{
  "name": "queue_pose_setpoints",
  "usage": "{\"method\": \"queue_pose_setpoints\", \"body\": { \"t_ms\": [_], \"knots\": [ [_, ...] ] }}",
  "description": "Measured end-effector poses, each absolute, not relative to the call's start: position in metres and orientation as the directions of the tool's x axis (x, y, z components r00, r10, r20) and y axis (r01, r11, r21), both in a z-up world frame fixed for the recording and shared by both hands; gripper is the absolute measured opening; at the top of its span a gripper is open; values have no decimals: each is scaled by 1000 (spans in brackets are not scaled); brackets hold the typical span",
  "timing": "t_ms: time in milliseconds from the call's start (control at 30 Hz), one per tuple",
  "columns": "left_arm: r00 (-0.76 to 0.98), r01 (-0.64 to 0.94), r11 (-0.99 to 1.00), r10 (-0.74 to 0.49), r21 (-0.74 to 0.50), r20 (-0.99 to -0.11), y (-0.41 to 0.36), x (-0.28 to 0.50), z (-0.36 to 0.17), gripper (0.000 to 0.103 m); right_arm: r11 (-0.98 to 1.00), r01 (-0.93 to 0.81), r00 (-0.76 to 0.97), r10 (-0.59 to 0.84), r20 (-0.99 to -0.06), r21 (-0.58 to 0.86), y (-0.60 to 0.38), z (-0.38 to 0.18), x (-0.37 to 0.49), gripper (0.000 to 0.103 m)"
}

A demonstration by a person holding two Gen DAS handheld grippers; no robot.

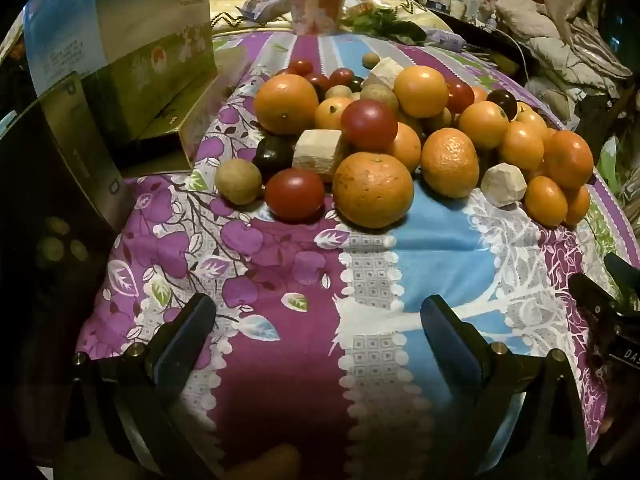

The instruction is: Organize fruits

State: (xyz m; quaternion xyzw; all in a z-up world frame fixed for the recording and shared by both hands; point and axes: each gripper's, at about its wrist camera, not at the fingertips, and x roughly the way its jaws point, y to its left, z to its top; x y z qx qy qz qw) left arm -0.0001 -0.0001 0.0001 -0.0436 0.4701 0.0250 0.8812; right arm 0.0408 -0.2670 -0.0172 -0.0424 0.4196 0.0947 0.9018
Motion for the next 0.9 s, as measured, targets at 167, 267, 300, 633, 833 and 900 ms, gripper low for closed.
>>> {"method": "queue_pose_setpoints", "body": {
  "t_ms": [167, 267, 300, 633, 833, 900],
  "knots": [
    [560, -85, 995, 6, -50, -829, -1, -2, 1, 103, 979, -206, 634, 134, -762, 1, -267, -17, 41, 103],
    [553, -85, 995, 3, -52, -833, -1, -1, 0, 103, 979, -206, 633, 133, -763, 0, -267, -17, 41, 103],
    [553, -84, 995, 4, -52, -833, -1, -1, 0, 103, 979, -206, 633, 133, -763, -1, -267, -17, 41, 103],
    [549, -85, 995, 2, -54, -836, 1, -1, -1, 103, 979, -206, 632, 133, -763, -1, -267, -17, 41, 103],
    [548, -86, 995, 1, -55, -837, 1, 0, -1, 103, 979, -206, 632, 132, -764, -1, -267, -17, 41, 103],
    [548, -86, 995, 1, -54, -836, 1, 0, -1, 103, 979, -206, 632, 132, -764, -1, -266, -17, 41, 103]
  ]
}}
